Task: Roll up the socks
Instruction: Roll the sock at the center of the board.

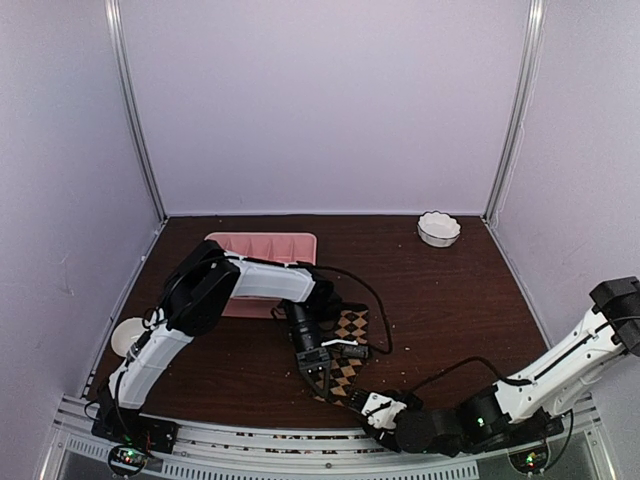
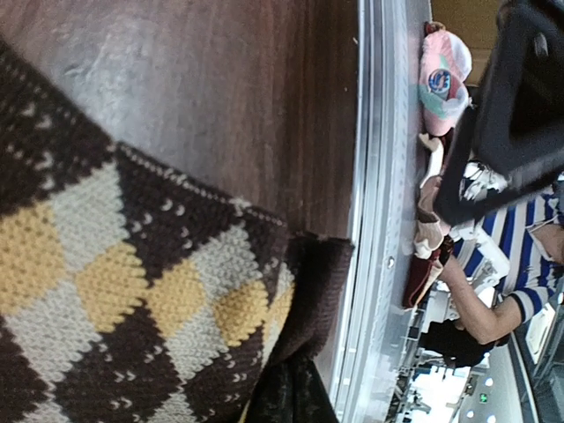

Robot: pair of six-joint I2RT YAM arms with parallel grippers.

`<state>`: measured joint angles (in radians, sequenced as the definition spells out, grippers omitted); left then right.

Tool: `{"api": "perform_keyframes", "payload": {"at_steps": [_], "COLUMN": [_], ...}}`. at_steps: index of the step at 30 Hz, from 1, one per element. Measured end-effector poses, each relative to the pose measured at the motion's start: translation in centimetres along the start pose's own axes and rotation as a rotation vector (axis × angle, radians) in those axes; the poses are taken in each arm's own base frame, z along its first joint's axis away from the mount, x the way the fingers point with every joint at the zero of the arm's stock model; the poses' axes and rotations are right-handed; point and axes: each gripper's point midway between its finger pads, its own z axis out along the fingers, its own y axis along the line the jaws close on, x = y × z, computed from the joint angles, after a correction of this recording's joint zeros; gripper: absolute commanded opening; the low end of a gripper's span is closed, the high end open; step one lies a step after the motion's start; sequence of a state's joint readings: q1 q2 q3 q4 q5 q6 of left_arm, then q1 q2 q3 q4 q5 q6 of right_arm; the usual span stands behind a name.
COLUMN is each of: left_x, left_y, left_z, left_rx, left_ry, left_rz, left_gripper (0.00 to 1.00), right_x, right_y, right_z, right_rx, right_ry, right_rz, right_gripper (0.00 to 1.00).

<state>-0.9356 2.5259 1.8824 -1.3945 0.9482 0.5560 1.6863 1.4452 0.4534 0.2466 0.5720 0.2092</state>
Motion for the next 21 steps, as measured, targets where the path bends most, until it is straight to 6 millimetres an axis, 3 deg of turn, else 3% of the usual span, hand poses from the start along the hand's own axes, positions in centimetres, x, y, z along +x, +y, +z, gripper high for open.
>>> {"api": "perform_keyframes", "payload": {"at_steps": [5,10,21], "left_x": [0.0,0.0,0.0], "left_y": [0.0,0.0,0.1], "left_z": [0.0,0.0,0.0], "left_rx": [0.027,0.027,0.020], "left_ry": [-0.010,-0.010,-0.005], "left_rz": [-0.031,-0.042,-0.052], "left_gripper": [0.00,0.00,0.00], "right_x": [-2.2,-1.5,-0.5], "right_y": [1.7,1.7,1.4], "right_z": [2.0,4.3,6.9], "right_rx": [-0.074,-0.097,-0.108], "right_ry": [-0.050,-0.029,0.007], "right_rz": [-0.059,-0.114,-0.175], "right_gripper": [0.39,0.37,0.25]}}
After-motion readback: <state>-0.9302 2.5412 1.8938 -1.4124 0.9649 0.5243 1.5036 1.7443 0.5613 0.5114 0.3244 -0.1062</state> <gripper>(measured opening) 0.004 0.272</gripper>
